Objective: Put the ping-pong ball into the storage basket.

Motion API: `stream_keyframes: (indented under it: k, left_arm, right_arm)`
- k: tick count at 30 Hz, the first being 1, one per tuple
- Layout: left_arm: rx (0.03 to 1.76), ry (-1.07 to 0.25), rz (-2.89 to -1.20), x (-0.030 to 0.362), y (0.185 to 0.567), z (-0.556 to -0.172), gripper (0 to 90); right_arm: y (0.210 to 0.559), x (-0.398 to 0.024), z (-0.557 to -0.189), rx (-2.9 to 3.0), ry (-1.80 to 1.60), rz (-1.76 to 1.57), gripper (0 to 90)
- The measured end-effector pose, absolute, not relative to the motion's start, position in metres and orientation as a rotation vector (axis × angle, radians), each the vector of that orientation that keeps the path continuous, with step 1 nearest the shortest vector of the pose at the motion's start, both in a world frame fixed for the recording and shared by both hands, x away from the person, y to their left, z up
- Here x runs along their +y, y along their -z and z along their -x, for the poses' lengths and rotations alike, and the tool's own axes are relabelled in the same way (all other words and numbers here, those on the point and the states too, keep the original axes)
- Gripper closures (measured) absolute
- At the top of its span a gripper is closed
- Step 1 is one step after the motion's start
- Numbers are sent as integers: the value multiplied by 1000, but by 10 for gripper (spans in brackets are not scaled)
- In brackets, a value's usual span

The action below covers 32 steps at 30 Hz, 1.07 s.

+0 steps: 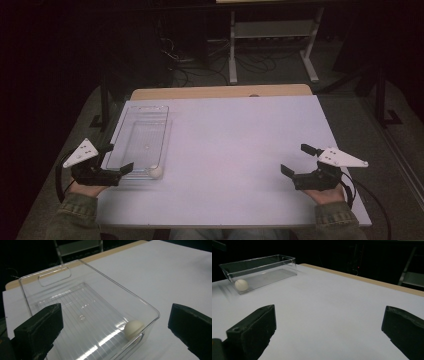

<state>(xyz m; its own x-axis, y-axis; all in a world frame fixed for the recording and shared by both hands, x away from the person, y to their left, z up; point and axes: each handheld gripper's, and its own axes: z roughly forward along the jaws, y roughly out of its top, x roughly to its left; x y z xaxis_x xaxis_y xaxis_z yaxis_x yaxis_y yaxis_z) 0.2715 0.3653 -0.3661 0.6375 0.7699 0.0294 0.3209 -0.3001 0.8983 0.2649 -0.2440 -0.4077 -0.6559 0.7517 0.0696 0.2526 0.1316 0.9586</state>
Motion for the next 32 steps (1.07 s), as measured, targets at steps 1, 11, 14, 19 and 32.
stream_keyframes:
  k: [1,11,14,19,32]
  left_arm:
    - [864,-575,-1865,367,368,-270,0]
    - [880,-559,-1755,378,392,-259,0]
    - [871,-574,-1738,381,396,-256,0]
    - [880,-584,-1689,385,398,-253,0]
    - [890,-620,-1638,390,402,-248,0]
  right_arm:
    - [408,-244,-265,1983,-1542,-965,0]
    - [408,-244,-265,1981,-1547,-966,0]
    - [408,-243,-264,1978,-1551,-965,0]
    - [408,-244,-264,1974,-1554,-961,0]
    - [408,-246,-264,1964,-1551,-967,0]
